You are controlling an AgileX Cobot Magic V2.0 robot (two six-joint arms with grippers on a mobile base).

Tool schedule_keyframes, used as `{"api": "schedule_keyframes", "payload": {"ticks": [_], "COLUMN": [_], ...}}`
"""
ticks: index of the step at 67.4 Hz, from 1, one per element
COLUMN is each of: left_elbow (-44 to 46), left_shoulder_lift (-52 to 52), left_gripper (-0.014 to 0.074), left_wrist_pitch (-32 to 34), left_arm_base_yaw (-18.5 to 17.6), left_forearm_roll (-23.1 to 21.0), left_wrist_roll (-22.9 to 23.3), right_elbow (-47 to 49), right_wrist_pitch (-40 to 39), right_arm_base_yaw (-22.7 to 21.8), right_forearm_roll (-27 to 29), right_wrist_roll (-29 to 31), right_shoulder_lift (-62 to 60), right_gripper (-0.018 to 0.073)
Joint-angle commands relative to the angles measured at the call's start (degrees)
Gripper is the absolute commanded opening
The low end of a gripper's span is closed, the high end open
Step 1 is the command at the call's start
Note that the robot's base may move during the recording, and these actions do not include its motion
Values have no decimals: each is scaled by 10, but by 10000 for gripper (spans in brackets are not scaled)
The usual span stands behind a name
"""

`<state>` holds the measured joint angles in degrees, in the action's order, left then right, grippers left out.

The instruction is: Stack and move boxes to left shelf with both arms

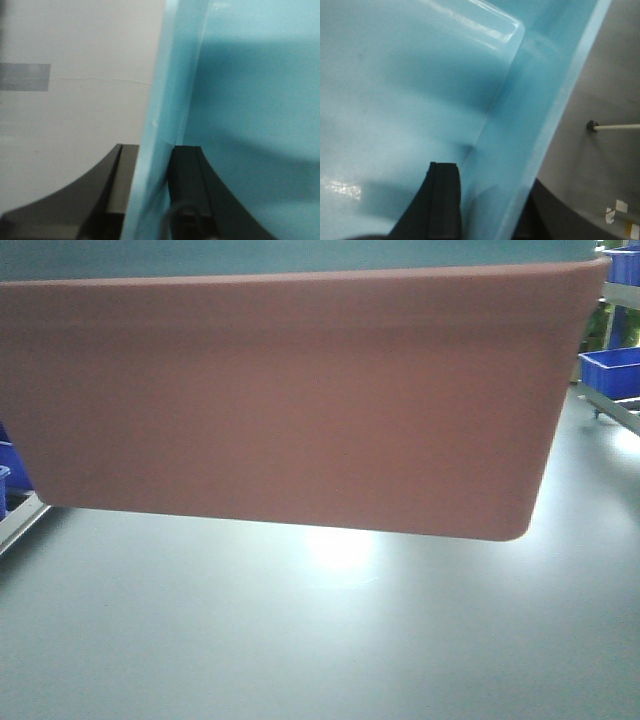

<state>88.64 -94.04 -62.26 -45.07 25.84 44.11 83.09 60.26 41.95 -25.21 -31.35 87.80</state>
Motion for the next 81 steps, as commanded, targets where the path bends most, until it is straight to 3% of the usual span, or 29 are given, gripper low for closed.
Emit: {"api": "schedule_keyframes", "payload": {"ticks": [1,81], "left_elbow": [27,27], "left_shoulder_lift": [26,26], "left_gripper": [-3,-3], "left_wrist_pitch": [128,128], "left_arm_base_yaw": [-24,-24], "left_forearm_roll": [-28,-28], "left_wrist_roll": [2,2], "right_elbow": [25,25], "right_wrist_pitch": [-137,-137], "right_arm_base_yaw": [17,17], "right_forearm_roll": [46,46], "right_wrist_roll": [13,13], "right_shoulder_lift": [-21,-21], "right_gripper": [56,56]}}
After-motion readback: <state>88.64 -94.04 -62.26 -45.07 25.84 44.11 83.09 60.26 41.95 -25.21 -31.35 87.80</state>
